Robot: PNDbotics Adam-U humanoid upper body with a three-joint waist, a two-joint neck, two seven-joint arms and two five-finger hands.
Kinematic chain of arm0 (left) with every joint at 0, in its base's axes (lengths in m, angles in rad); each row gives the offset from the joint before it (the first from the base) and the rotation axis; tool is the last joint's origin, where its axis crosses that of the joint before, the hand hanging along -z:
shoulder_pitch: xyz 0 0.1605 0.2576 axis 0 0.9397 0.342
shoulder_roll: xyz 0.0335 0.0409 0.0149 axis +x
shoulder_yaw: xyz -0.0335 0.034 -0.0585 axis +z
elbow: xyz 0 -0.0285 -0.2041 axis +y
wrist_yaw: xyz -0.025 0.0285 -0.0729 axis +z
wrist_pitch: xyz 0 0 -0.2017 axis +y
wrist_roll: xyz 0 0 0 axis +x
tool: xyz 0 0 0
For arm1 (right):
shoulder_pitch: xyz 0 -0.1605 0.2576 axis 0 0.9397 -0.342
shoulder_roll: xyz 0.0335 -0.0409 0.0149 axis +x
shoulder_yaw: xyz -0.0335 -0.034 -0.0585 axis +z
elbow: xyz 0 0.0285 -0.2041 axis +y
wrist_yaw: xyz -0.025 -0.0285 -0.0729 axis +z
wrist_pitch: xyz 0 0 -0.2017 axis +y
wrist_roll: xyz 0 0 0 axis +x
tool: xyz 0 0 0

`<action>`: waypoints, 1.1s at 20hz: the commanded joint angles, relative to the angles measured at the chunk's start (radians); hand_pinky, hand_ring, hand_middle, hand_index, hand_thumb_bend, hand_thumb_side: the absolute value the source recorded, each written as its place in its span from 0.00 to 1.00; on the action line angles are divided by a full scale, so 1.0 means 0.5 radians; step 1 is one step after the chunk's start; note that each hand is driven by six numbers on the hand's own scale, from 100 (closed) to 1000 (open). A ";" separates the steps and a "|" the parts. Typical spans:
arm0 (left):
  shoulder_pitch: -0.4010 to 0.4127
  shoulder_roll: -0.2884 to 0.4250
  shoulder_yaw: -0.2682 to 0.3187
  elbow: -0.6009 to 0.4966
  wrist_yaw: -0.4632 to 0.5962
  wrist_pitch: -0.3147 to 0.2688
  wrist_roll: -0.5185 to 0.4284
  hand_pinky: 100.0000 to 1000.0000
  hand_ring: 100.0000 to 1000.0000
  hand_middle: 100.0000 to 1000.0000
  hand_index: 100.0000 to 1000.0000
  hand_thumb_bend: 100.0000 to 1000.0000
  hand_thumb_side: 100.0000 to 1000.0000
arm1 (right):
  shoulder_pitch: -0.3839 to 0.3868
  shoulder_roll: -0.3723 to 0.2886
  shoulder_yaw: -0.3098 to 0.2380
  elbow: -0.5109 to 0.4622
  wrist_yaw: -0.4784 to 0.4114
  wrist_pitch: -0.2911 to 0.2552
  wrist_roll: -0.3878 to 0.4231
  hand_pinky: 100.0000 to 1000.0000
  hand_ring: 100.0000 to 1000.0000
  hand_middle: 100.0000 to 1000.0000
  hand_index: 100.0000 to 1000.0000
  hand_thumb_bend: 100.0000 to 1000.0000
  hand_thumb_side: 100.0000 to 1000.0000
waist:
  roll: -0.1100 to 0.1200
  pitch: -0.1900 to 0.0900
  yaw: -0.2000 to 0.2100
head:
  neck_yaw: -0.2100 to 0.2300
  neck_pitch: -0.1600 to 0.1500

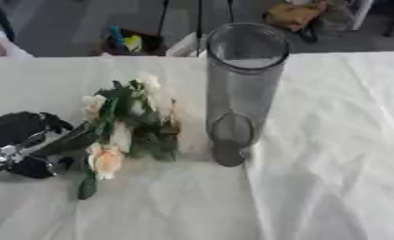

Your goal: Arrange flowers into the vase.

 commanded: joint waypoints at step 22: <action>-0.032 0.015 0.025 0.018 -0.142 0.217 0.044 0.59 0.66 0.76 0.96 0.26 0.43 | -0.029 0.024 0.013 -0.028 -0.015 0.030 0.049 0.69 0.79 0.68 0.88 0.00 1.00 | -0.003 0.020 -0.001 | 0.018 -0.039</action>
